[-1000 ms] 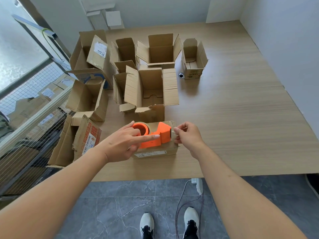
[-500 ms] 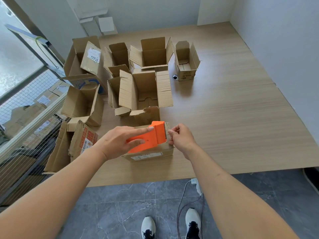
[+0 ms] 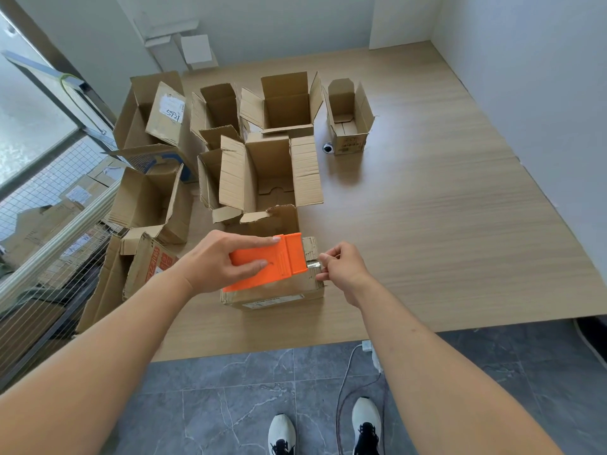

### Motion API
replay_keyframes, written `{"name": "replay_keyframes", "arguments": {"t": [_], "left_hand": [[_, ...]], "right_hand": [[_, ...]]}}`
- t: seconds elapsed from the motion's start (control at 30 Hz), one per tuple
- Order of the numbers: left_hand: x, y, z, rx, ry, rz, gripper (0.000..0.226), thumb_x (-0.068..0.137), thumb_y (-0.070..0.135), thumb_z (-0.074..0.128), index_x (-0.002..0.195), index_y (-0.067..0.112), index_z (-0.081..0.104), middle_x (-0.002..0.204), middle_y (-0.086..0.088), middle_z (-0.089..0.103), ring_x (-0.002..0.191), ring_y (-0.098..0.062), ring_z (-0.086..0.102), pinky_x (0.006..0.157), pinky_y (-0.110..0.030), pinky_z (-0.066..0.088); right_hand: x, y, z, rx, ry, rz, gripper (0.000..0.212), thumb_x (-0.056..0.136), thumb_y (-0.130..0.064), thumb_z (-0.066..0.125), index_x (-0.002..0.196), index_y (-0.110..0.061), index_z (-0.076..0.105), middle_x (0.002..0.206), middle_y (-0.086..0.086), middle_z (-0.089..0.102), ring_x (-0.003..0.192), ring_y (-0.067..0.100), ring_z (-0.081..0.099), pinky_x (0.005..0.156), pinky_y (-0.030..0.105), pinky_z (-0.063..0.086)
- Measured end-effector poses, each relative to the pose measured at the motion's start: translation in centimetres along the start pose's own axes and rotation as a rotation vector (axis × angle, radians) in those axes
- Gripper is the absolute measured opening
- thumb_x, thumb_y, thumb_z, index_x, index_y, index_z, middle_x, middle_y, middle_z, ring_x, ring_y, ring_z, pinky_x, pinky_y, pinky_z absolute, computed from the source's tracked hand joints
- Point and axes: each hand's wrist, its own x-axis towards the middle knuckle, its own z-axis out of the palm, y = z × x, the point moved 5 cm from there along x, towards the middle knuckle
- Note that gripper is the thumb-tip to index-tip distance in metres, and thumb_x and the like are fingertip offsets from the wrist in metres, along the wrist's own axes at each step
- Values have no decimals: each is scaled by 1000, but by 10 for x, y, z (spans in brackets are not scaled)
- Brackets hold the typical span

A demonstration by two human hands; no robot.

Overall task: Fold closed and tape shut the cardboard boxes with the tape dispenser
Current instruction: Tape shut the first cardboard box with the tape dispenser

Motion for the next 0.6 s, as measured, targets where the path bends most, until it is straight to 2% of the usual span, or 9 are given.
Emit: {"name": "replay_keyframes", "arguments": {"t": [0.1, 0.23, 0.3, 0.37, 0.43, 0.5, 0.6], "left_hand": [[0, -2, 3, 2, -23, -19, 47, 94, 49, 67, 140, 49, 56, 110, 23, 64, 94, -1, 65, 66, -18, 53], [3, -5, 7, -21, -45, -47, 48, 93, 49, 67, 139, 51, 56, 114, 18, 64, 96, -1, 64, 69, -22, 56], [3, -7, 8, -29, -32, -62, 47, 93, 47, 68, 138, 51, 57, 112, 14, 66, 93, -5, 65, 69, -24, 56], [4, -8, 8, -21, -30, -75, 47, 94, 46, 67, 139, 51, 56, 114, 10, 66, 94, -8, 65, 72, -28, 58], [6, -9, 8, -12, -28, -75, 47, 94, 45, 67, 140, 49, 56, 113, 9, 66, 93, -8, 65, 72, -31, 58], [6, -10, 8, -9, -31, -71, 47, 95, 45, 67, 140, 49, 55, 113, 8, 66, 93, -10, 66, 73, -33, 58], [7, -10, 9, -4, -35, -55, 49, 96, 47, 64, 143, 49, 52, 118, 10, 65, 97, -8, 65, 74, -32, 59]], "right_hand": [[1, 4, 2, 81, 23, 33, 11, 103, -11, 55, 93, -12, 51, 94, 9, 62, 53, 12, 70, 81, 44, 63], [2, 8, 3, 121, 56, 57, 9, 103, -11, 55, 95, -11, 52, 90, 11, 64, 54, 14, 71, 79, 47, 63], [4, 7, 2, 139, 64, 58, 7, 103, -10, 56, 96, -8, 54, 86, 11, 63, 52, 13, 70, 73, 45, 64], [6, 5, 0, 142, 70, 55, 8, 101, -8, 60, 94, -7, 57, 83, 11, 63, 52, 13, 68, 62, 36, 64], [11, 8, -4, 91, 81, 49, 9, 97, -12, 68, 91, -7, 62, 86, 10, 66, 61, 16, 63, 54, 31, 59], [14, 14, -6, 50, 90, 49, 12, 91, -19, 77, 88, -11, 70, 87, 6, 73, 67, 17, 59, 52, 30, 55], [15, 21, -6, 115, 138, 84, 16, 77, -29, 90, 80, -18, 78, 78, -5, 77, 66, 15, 62, 51, 26, 51]]}}
